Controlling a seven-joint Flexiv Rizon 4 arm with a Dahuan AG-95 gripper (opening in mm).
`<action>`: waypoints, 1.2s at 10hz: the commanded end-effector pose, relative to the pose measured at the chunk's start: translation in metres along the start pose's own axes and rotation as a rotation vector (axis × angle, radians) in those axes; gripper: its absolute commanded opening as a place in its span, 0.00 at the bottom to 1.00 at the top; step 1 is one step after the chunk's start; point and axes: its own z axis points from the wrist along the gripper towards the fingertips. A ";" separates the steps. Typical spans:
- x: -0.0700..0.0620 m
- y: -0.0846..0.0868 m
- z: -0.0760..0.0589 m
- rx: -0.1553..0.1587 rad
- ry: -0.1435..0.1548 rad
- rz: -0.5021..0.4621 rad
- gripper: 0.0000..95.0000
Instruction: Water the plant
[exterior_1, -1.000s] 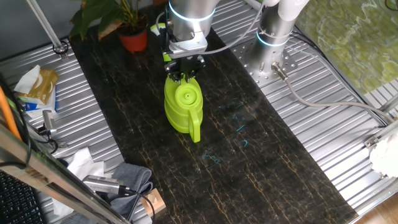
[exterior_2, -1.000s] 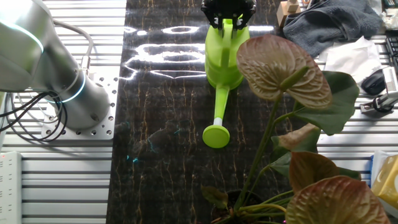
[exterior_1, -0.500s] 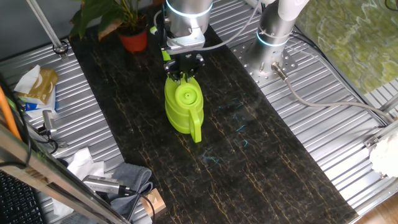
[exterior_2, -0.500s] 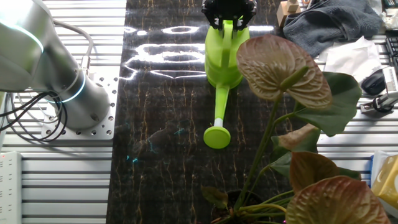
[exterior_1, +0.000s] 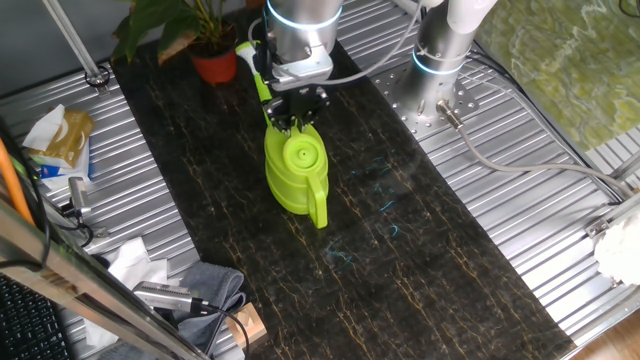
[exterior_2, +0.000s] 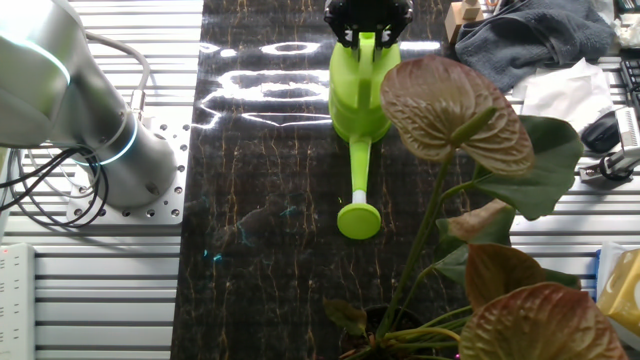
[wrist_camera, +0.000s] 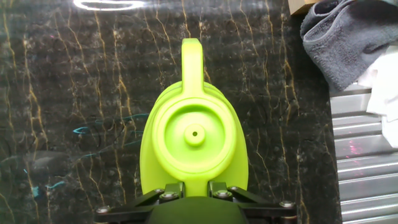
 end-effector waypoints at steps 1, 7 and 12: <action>0.001 0.001 -0.002 0.000 -0.004 -0.012 0.00; 0.001 0.001 -0.002 -0.022 -0.025 0.018 0.00; 0.001 0.001 -0.002 -0.017 0.008 0.062 0.00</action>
